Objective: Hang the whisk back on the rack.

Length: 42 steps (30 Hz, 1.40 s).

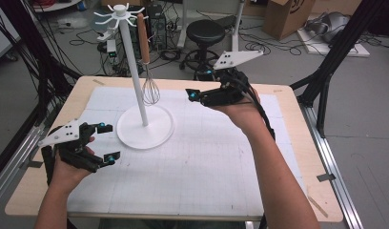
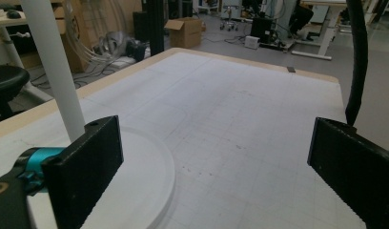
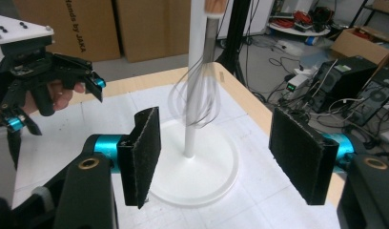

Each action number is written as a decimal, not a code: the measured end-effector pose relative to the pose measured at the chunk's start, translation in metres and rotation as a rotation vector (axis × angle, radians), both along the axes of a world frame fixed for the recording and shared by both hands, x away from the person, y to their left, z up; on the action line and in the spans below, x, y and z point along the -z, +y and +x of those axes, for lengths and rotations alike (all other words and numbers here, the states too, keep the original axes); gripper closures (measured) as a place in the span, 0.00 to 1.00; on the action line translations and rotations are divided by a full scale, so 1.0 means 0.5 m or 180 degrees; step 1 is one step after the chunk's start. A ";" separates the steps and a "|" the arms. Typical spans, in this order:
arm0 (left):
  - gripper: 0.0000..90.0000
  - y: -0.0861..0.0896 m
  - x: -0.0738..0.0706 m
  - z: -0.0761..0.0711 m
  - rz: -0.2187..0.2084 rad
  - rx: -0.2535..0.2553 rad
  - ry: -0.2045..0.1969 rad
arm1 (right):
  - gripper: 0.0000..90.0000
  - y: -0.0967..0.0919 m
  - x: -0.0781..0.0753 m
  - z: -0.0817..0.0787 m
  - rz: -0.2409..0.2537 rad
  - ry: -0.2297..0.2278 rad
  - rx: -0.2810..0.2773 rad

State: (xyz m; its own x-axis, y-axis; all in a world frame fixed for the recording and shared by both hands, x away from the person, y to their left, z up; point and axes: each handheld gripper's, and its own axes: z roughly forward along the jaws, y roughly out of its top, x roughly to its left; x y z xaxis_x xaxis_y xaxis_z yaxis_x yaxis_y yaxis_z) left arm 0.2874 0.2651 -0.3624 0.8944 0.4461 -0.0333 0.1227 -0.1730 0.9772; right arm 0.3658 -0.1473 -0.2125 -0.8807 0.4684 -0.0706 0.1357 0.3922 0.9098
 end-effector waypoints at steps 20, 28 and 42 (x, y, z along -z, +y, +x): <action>0.06 -0.012 0.018 0.007 0.0023 0.0011 0.0088 | 0.30 -0.157 0.184 -0.053 0.0525 0.0173 0.0406; 0.06 -0.020 0.028 0.011 0.0058 0.0023 0.0134 | 0.28 -0.202 0.276 -0.078 0.0415 0.0253 0.0568; 0.06 -0.022 0.035 0.018 0.0039 0.0054 0.0190 | 0.23 -0.209 0.343 -0.089 0.0338 0.0462 0.0491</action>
State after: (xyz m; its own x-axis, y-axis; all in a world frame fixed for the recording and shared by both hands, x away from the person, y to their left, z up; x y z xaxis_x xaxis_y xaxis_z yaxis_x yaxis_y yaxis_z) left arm 0.2963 0.2543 -0.3798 0.8984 0.4316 -0.0813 0.1776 -0.1875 0.9661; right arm 0.3211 -0.2518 -0.3839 -0.7955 0.5962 0.1084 0.3190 0.2598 0.9115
